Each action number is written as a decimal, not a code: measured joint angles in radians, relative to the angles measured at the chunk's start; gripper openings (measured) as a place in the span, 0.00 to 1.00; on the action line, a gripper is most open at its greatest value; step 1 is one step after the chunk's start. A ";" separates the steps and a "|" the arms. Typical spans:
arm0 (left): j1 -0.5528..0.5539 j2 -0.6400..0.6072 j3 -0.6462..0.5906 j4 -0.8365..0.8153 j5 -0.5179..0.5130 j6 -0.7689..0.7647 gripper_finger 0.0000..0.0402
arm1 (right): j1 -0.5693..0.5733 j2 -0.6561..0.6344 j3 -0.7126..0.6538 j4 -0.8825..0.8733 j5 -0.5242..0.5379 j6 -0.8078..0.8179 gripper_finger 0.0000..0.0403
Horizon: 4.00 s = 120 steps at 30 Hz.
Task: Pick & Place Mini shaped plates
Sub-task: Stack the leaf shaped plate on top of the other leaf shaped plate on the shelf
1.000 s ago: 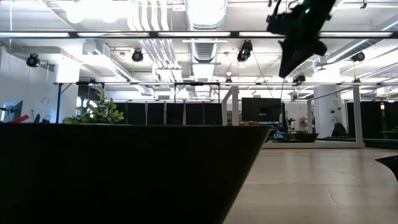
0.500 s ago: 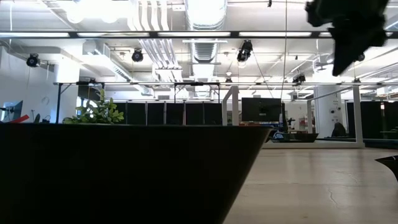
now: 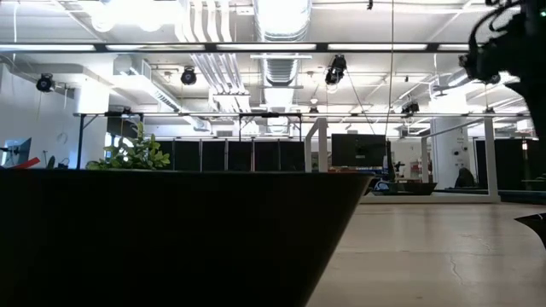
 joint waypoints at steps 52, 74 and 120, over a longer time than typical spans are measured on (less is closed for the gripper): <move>0.006 0.000 -0.008 0.000 0.000 0.016 0.28 | 0.006 0.170 -0.104 0.194 -0.148 0.056 0.21; 0.006 0.000 -0.010 0.000 0.000 0.016 0.28 | 0.006 0.169 -0.137 0.203 -0.146 -0.017 0.02; 0.010 0.000 -0.010 0.000 0.000 0.015 0.28 | -0.458 0.170 0.336 -0.013 0.384 -0.767 0.02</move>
